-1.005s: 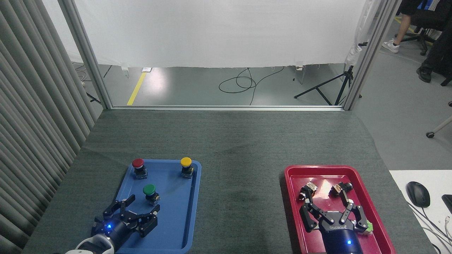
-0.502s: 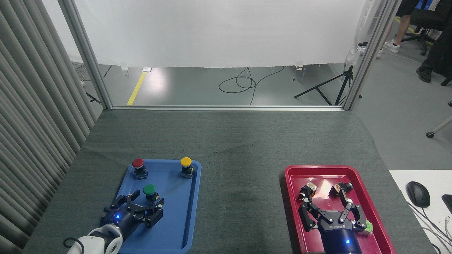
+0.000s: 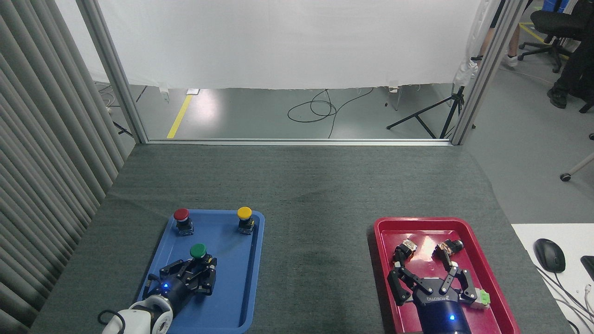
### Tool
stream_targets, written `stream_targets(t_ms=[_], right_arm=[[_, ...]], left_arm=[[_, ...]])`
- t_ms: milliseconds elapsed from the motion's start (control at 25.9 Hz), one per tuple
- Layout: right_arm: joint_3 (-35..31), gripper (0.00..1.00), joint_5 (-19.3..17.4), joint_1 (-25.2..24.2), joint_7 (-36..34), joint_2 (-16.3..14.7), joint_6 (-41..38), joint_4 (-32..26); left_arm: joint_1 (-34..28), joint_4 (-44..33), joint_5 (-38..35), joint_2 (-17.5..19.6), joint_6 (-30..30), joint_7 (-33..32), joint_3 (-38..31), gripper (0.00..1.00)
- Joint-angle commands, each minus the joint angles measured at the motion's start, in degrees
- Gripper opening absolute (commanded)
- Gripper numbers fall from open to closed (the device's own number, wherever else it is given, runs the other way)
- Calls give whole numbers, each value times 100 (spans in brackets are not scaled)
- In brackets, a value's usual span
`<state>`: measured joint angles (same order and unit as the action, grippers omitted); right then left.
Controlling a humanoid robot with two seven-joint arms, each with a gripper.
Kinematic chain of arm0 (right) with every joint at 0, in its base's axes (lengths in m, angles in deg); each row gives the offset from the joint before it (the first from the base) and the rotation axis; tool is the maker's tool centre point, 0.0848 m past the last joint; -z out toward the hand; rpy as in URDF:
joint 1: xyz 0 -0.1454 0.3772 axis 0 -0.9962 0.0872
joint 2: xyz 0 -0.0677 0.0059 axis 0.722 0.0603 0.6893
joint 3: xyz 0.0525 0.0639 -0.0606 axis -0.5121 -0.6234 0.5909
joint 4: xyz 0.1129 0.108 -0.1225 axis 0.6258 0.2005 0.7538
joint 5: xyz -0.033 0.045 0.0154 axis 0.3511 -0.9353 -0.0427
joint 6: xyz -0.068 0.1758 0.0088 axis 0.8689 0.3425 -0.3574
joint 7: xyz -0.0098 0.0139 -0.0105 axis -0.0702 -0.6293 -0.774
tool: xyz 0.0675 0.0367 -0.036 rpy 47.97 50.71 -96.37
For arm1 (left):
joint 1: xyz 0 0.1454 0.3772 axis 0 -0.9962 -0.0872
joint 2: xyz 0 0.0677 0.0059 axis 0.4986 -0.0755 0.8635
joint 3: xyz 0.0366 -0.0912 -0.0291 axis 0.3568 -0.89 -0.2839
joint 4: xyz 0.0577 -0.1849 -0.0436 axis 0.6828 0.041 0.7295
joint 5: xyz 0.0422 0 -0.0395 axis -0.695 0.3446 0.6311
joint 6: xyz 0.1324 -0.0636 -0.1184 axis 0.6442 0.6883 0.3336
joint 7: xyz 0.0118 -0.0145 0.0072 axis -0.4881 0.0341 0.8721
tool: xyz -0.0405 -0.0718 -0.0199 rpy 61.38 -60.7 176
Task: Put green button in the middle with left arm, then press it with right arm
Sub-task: 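Reach the left hand to the green button and grasp it, then carry the green button with the left hand toward the table middle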
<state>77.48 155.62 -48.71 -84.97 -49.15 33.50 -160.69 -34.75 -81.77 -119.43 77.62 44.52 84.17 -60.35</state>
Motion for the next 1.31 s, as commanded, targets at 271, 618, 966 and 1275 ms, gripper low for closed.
stream_targets(t_ms=[271,618,966,1275], right_arm=[[42,100,2,0,53,-67,17,0],[24,100,-34,-35,27,-94,17,9],[68,99,-34,-8,27,-15,26,220],[824,65,10,36,-17,100,316,264]], left_arm=[[-3,-1727,7,-850,-189,-27,1036,0],[164,-49,-107,-1984,760,-36,1977,0],[129,-154,-90,-1976,1129,-18,2030,100],[-794,-3230,-2,-1036,1323,-36,1845,99]])
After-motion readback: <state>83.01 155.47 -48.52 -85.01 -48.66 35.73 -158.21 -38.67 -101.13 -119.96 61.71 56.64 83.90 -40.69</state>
